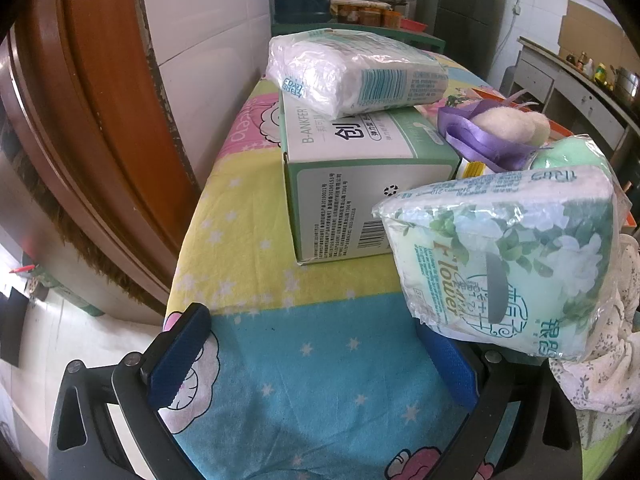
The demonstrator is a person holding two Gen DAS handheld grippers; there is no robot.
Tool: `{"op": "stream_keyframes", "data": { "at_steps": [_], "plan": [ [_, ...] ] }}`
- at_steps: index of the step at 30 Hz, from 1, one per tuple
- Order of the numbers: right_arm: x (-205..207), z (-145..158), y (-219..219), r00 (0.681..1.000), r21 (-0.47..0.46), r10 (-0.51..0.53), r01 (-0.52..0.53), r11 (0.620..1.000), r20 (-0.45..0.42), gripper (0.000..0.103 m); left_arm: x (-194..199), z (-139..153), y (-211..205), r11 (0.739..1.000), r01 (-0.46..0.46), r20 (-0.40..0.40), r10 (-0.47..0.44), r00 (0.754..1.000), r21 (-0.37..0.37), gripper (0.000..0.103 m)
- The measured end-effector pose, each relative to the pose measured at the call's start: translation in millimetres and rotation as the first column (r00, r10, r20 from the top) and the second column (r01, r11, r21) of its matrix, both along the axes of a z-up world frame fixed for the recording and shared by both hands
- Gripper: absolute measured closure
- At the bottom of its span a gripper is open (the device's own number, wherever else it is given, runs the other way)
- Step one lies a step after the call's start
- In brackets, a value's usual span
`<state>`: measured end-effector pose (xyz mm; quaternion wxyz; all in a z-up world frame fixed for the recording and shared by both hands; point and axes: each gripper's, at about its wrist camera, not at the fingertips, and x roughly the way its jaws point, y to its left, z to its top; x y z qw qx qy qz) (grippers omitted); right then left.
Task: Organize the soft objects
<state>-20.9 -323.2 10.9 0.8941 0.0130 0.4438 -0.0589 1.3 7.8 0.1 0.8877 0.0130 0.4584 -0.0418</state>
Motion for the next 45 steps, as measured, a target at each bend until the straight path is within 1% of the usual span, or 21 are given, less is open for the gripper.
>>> {"op": "stream_keyframes", "data": {
  "at_steps": [41, 43, 44, 45],
  "plan": [
    [0.2, -0.3, 0.7, 1.000, 0.000, -0.001, 0.001, 1.000, 0.000, 0.007, -0.3, 0.1, 0.8, 1.000, -0.001, 0.000, 0.001, 1.000, 0.000, 0.001],
    [1.1, -0.5, 2.2, 1.000, -0.004, -0.001, 0.001, 1.000, -0.001, 0.006, 0.0, 0.0, 0.9, 1.000, -0.008, 0.000, 0.008, 1.000, 0.001, 0.002],
    [2.9, -0.9, 1.7, 1.000, -0.004, -0.005, 0.005, 1.000, -0.006, 0.002, 0.1, -0.1, 0.8, 1.000, -0.012, 0.000, 0.012, 1.000, 0.001, 0.001],
    [3.9, -1.0, 0.9, 1.000, -0.005, -0.010, 0.010, 1.000, -0.008, 0.002, -0.1, -0.2, 1.0, 1.000, -0.020, 0.000, 0.020, 1.000, 0.000, 0.001]
  ]
}}
